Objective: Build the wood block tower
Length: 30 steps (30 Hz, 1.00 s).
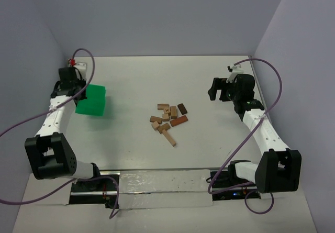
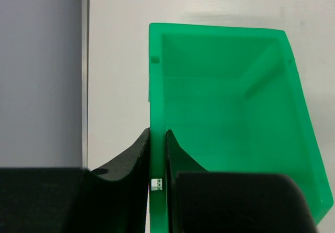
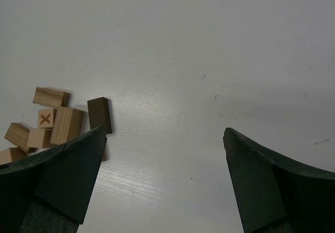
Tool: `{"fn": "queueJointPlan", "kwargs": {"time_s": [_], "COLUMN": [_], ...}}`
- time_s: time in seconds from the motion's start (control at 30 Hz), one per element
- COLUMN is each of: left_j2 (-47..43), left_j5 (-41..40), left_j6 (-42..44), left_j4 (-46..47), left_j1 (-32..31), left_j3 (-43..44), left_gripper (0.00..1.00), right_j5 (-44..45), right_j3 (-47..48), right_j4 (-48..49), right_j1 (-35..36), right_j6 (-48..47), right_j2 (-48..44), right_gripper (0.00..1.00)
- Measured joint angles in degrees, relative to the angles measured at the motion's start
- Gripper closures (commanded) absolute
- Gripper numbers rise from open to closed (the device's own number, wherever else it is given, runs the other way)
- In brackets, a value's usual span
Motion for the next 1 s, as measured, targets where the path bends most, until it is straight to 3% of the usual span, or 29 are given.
{"fn": "queueJointPlan", "kwargs": {"time_s": [0.17, 0.43, 0.67, 1.0], "left_j2": [2.4, 16.6, 25.5, 30.1], "left_j5": [9.8, 20.8, 22.8, 23.2], "left_j6": [0.8, 2.7, 2.6, 4.2], "left_j4": [2.7, 5.4, 8.6, 10.1], "left_j1": [11.5, 19.8, 22.0, 21.9], "left_j3": [-0.1, 7.0, 15.3, 16.9], "left_gripper": [1.0, 1.0, 1.0, 1.0], "right_j5": [-0.5, -0.5, -0.5, -0.9], "right_j3": [0.0, 0.0, 0.0, 0.0], "right_j4": [-0.2, -0.4, -0.4, -0.4], "right_j1": [0.0, 0.0, 0.0, 0.0], "right_j6": [0.0, 0.0, 0.0, -0.5], "right_j2": [1.1, 1.8, 3.5, 4.0], "right_gripper": [0.0, 0.0, 0.0, 0.0]}}
